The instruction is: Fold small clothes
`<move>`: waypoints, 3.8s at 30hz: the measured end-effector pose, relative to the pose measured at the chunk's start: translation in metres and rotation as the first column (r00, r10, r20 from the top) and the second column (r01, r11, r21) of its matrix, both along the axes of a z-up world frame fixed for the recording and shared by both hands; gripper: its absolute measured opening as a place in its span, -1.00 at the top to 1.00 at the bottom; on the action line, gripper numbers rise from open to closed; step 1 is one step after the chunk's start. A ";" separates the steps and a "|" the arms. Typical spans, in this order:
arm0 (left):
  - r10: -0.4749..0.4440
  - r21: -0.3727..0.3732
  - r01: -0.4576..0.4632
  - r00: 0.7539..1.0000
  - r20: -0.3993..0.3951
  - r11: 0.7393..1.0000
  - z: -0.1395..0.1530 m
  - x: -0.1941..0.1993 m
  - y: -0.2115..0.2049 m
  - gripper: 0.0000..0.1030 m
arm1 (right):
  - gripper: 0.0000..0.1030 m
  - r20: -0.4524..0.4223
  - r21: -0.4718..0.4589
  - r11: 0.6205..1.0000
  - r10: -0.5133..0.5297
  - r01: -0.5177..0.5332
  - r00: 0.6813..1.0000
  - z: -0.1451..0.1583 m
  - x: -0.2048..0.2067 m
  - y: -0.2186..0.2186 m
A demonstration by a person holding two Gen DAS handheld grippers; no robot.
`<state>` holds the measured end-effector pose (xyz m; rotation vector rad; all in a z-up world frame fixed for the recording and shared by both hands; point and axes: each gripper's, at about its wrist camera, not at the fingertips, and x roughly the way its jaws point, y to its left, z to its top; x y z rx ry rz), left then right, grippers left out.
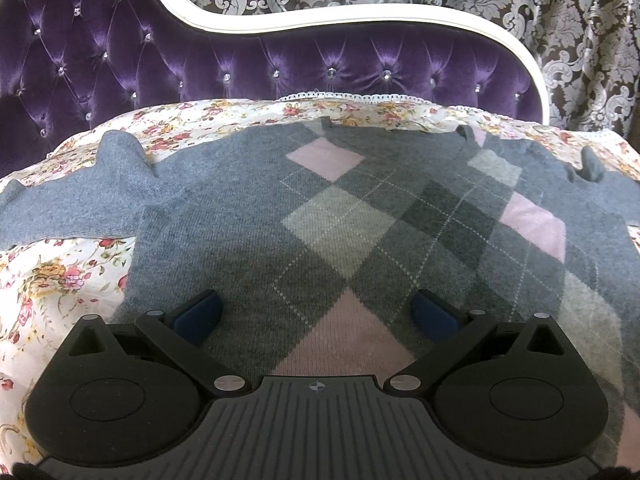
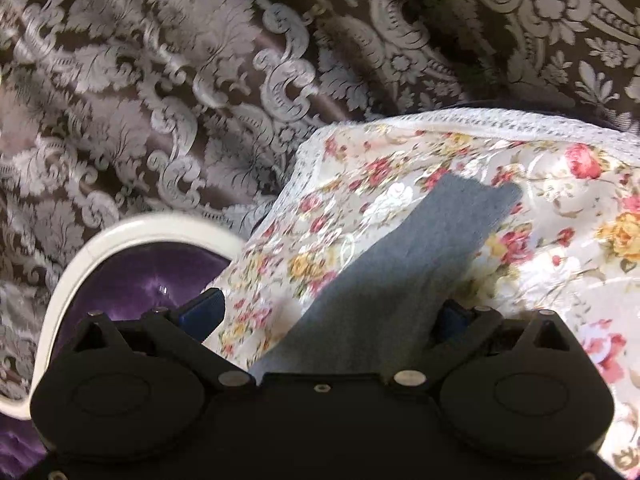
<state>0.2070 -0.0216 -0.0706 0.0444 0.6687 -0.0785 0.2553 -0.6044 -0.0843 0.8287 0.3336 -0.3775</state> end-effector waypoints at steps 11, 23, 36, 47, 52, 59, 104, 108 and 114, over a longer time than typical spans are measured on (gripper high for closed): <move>0.000 0.000 0.000 1.000 0.000 1.000 0.000 0.000 0.000 -1.00 | 0.76 -0.128 0.000 0.996 -0.085 0.085 0.988 0.007 -0.034 -0.018; 0.000 -0.006 0.000 1.000 0.000 1.000 0.001 0.001 0.000 -1.00 | 0.76 -0.055 -0.314 0.949 0.005 -0.022 0.998 0.144 -0.063 0.050; -0.002 -0.025 0.002 1.000 0.000 1.000 0.001 0.001 0.003 -1.00 | 0.76 -0.120 -0.512 0.661 0.578 -0.549 0.807 0.217 0.008 0.285; -0.002 -0.030 0.002 1.000 0.001 1.000 0.002 0.001 0.004 -1.00 | 0.76 -0.346 -0.404 0.292 0.828 -0.867 0.440 0.115 0.059 0.486; -0.002 -0.030 0.002 1.000 0.001 1.000 0.002 0.001 0.004 -1.00 | 0.22 -0.372 -0.353 0.172 0.876 -0.920 0.307 0.094 0.055 0.513; -0.002 -0.030 0.002 1.000 0.000 1.000 0.002 0.002 0.004 -1.00 | -0.43 -0.244 -0.405 0.257 0.894 -0.877 0.375 0.113 0.027 0.475; 0.094 -0.035 -0.102 0.979 -0.183 0.994 0.024 0.110 0.048 -0.72 | -0.46 -0.252 -0.382 0.701 0.547 -0.602 0.798 0.053 -0.109 0.365; 0.143 -0.010 -0.148 0.973 -0.183 0.989 0.025 0.099 0.072 -0.72 | -0.46 -0.262 -0.386 0.703 0.537 -0.597 0.802 0.052 -0.106 0.358; 0.155 -0.024 -0.161 0.973 -0.171 0.987 0.034 0.091 0.083 -0.71 | -0.47 -0.286 -0.416 0.702 0.503 -0.578 0.816 0.053 -0.099 0.345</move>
